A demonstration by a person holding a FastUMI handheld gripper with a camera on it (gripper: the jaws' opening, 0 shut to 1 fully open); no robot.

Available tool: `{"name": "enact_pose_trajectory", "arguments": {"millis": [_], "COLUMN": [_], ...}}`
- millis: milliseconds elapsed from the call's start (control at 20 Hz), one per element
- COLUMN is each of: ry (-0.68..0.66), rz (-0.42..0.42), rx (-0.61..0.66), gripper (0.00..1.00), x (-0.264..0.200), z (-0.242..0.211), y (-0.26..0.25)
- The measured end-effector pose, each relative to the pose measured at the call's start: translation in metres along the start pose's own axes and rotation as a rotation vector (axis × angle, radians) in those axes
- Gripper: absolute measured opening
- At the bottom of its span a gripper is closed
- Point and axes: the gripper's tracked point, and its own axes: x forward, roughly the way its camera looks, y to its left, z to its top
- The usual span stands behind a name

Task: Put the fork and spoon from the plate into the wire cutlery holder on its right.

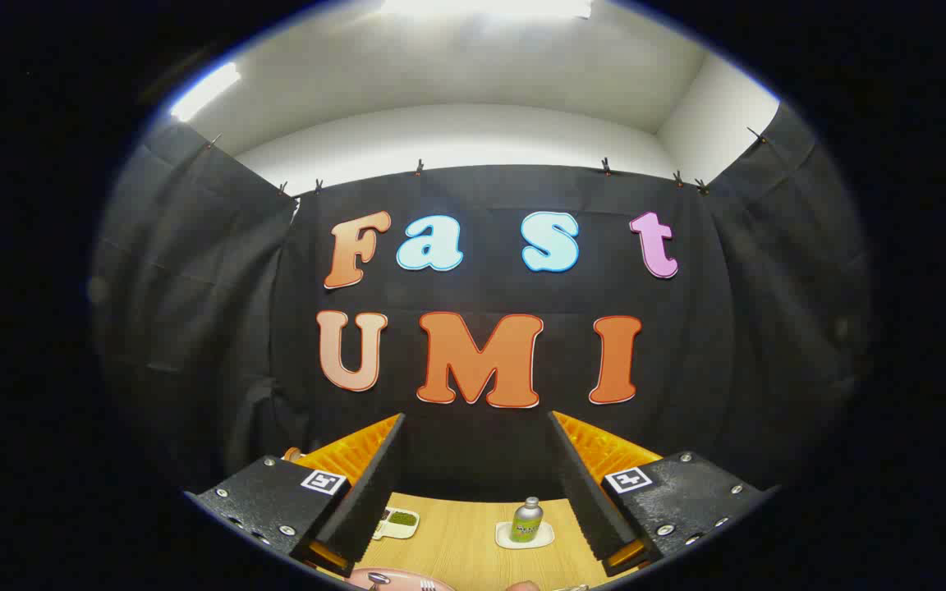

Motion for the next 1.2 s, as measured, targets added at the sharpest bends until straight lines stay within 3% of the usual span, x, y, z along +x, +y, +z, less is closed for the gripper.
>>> {"name": "enact_pose_trajectory", "arguments": {"millis": [850,1200], "ry": [0.036,0.187], "rz": [0.017,0.073], "rx": [0.020,-0.001], "gripper": [0.98,0.99], "x": [0.007,0.006], "z": [-0.028,-0.087], "y": [0.004,0.023]}}
